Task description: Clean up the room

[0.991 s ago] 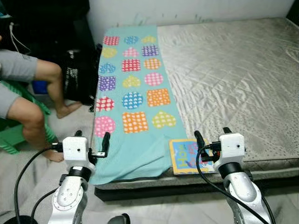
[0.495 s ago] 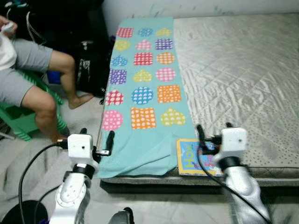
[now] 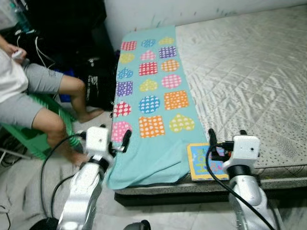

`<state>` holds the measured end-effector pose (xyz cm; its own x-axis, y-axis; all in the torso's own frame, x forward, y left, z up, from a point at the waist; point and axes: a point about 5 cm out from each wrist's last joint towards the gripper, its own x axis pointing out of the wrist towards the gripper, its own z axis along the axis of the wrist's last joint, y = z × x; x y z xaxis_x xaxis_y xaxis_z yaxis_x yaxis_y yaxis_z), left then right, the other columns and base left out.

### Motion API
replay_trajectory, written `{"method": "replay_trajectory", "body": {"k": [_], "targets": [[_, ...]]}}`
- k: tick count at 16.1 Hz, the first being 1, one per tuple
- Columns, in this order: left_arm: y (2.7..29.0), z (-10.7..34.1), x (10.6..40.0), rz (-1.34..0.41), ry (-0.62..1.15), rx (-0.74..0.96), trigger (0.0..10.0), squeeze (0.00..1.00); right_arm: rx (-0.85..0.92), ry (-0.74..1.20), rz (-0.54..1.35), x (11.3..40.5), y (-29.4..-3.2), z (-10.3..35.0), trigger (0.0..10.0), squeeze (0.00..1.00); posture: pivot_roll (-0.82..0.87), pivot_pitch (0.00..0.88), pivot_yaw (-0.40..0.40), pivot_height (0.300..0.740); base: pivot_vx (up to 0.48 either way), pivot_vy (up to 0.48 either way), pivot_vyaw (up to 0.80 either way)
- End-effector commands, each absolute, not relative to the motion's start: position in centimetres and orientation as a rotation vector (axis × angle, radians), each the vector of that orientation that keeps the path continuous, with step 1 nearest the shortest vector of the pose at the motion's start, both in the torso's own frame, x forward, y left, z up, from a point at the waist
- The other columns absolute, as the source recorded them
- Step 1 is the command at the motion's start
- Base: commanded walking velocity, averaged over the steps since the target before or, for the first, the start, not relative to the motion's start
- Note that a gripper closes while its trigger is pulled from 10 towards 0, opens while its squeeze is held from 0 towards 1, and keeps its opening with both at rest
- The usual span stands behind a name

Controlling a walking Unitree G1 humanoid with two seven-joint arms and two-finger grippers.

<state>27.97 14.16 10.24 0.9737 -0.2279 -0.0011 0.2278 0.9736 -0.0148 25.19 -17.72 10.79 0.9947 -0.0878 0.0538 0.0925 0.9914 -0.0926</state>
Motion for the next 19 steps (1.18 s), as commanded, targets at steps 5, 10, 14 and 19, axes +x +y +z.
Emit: {"method": "replay_trajectory", "body": {"k": [5, 10, 14, 19], "targets": [[15.7, 10.5, 27.3, -0.136, -0.023, -0.004, 10.0, 0.0, -0.102, -0.033, 0.03, 27.4, -16.4, 10.4, 10.0, 0.0, 0.07, 0.12, 0.106, 0.74, 0.0, 0.0, 0.0], [18.7, 8.3, 24.1, 0.043, 0.017, 0.014, 10.0, 0.0, -0.093, -0.015, 0.191, 29.5, -13.1, 9.8, 10.0, 0.0, 0.18, 0.076, -0.01, 0.74, 0.0, 0.0, 0.0], [19.6, 8.6, 24.2, 0.116, -0.003, 0.008, 10.0, 0.0, -0.087, -0.036, 0.259, 31.3, -11.1, 10.3, 10.0, 0.0, 0.2, 0.042, -0.032, 0.74, 0.0, 0.0, 0.0], [18.3, 8.2, 25.1, 0.053, 0.001, -0.023, 10.0, 0.0, -0.099, -0.051, 0.183, 31.0, -13.5, 9.9, 10.0, 0.0, 0.12, 0.029, 0.021, 0.74, 0.0, 0.0, 0.0]]}}
